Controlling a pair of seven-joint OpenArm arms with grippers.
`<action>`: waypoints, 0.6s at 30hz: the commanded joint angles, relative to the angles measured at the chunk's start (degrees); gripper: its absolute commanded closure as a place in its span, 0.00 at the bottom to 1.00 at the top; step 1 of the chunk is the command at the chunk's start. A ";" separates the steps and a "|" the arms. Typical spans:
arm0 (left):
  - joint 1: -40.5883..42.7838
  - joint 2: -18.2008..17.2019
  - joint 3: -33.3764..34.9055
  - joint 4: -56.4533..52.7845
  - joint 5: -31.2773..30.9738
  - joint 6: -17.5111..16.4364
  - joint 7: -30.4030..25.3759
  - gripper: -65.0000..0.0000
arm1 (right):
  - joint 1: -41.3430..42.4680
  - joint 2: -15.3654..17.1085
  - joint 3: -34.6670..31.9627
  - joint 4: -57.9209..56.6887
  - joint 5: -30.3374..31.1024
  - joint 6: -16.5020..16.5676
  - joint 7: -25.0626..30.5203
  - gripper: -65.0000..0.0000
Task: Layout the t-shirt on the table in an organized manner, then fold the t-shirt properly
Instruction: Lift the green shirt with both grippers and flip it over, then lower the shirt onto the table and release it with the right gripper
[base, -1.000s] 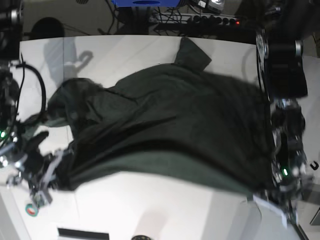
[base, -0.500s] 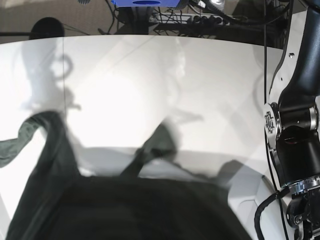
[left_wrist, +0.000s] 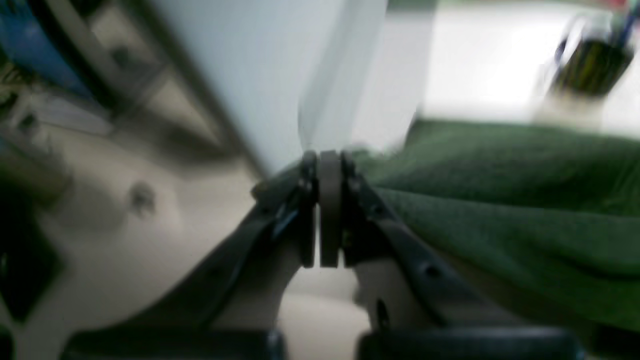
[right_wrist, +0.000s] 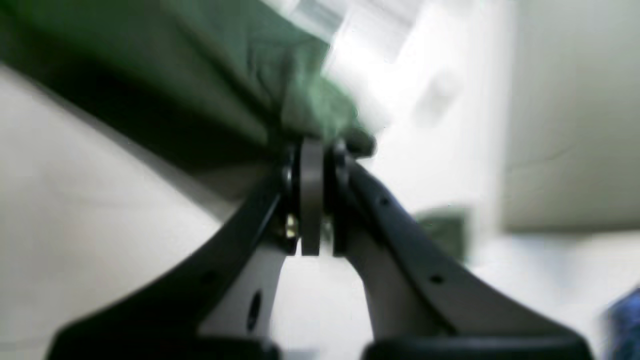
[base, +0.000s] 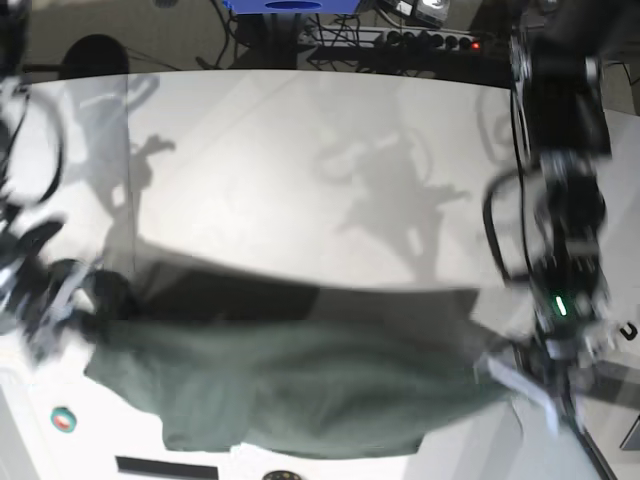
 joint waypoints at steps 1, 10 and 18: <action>1.23 -0.89 -0.38 0.70 0.19 0.37 -1.90 1.00 | -0.60 -0.37 0.33 -0.89 0.00 -0.48 1.16 1.00; 16.35 -1.68 -0.38 -10.82 3.35 0.46 -14.91 1.00 | -8.68 -5.30 0.24 -11.00 0.00 -0.48 1.16 1.00; 20.31 -1.59 -0.38 -12.93 5.46 0.46 -18.16 1.00 | -12.46 -5.39 0.41 -11.00 0.09 -0.92 0.72 0.99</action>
